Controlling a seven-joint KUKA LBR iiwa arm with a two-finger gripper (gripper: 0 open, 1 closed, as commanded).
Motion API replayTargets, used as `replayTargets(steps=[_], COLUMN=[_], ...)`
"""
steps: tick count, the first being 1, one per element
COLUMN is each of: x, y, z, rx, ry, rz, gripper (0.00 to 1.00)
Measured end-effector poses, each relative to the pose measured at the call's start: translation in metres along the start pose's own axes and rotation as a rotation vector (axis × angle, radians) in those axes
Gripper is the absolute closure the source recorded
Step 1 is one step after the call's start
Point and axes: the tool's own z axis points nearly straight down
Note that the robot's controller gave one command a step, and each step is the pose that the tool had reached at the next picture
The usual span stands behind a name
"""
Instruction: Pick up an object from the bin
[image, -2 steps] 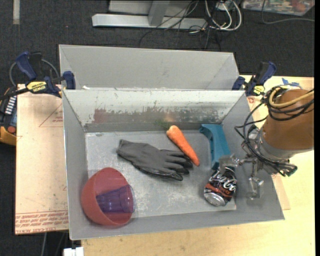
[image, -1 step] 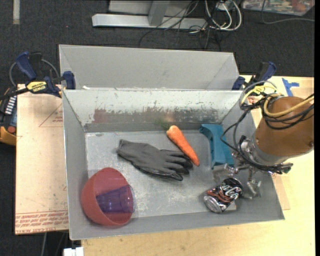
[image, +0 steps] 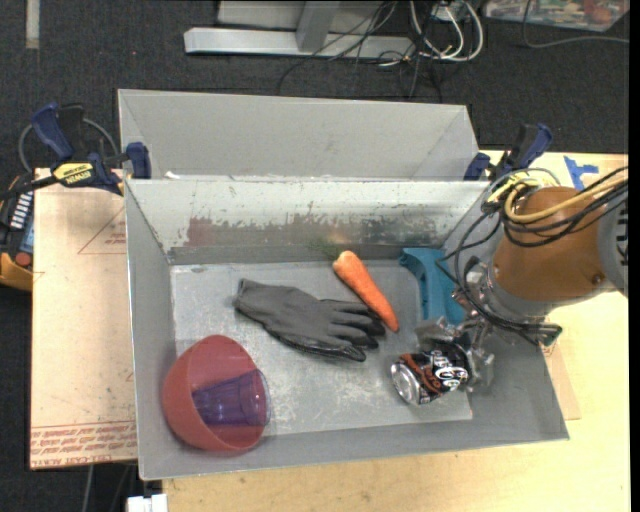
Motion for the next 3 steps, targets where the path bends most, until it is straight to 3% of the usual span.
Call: replayTargets(steps=[3], x=[0.001], y=[0.001], z=[-0.018], rx=[-0.001], ry=[0.004], rz=[-0.003], gripper=[1.00])
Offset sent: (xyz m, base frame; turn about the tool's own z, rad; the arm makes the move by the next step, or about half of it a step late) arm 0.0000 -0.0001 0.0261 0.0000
